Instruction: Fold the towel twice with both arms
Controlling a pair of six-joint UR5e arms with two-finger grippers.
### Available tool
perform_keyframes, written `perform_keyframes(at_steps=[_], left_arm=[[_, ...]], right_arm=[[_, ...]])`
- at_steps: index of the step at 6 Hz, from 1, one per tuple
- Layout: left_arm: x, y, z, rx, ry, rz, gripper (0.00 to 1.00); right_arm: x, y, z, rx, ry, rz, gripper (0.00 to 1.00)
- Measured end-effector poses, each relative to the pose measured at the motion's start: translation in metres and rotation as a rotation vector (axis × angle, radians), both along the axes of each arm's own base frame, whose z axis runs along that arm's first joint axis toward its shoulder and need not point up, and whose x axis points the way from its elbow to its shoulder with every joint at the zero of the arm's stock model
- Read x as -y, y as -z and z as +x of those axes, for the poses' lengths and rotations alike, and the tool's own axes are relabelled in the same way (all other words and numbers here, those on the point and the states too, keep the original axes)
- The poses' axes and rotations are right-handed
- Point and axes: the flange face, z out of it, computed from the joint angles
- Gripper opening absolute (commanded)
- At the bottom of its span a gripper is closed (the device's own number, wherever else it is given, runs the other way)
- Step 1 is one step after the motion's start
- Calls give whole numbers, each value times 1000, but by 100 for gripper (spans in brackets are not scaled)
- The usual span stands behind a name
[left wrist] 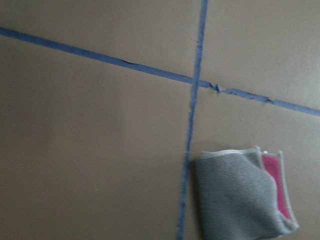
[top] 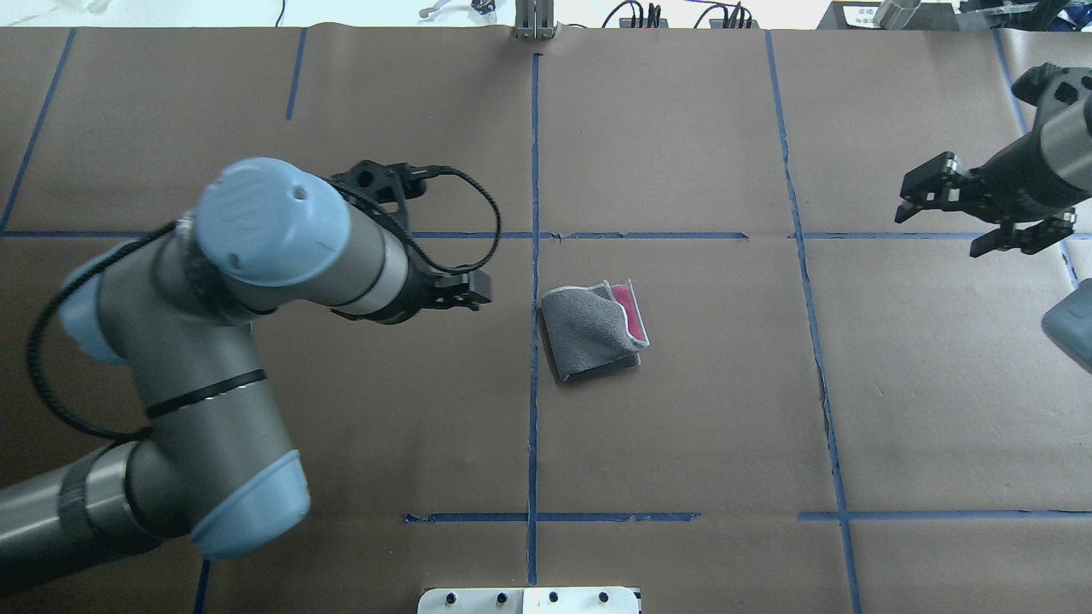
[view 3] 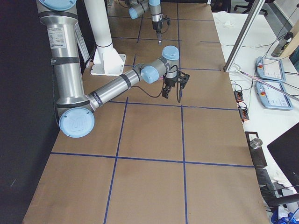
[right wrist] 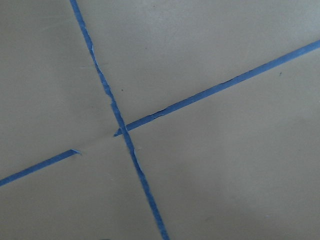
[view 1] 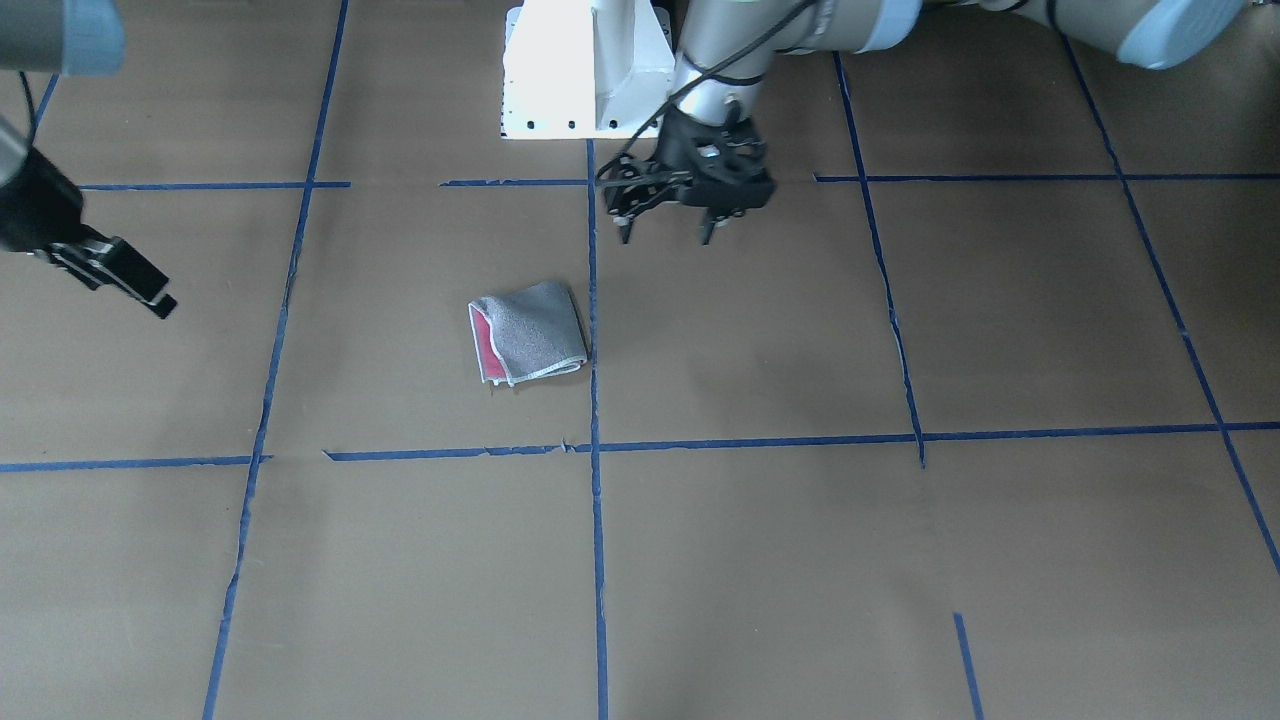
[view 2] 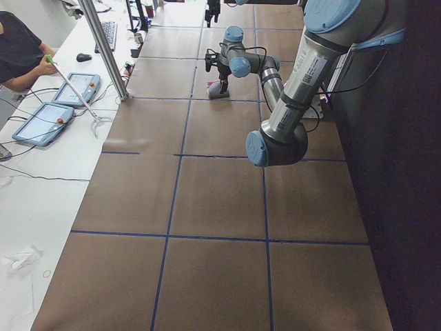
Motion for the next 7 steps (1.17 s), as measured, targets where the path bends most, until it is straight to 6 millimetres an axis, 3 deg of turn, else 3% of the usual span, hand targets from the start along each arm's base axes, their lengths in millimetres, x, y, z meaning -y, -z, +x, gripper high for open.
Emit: perform_keyframes(at_steps=[2,4,6,7], left_arm=[[17,-74,-97,145,-146,121,100],[47,-152,-207,198,-285,177,100],[50,-244,-336,196,-390,229,100],[52,-298,-389,218,-421,243,100]], right_arm=[[-2,-37,57,-46,108,92,100],[-12,-78,99,-88,215,170,100],[-29,-112,141,-93,265,219,100],[-35,-134,162,-101,294,243,100]])
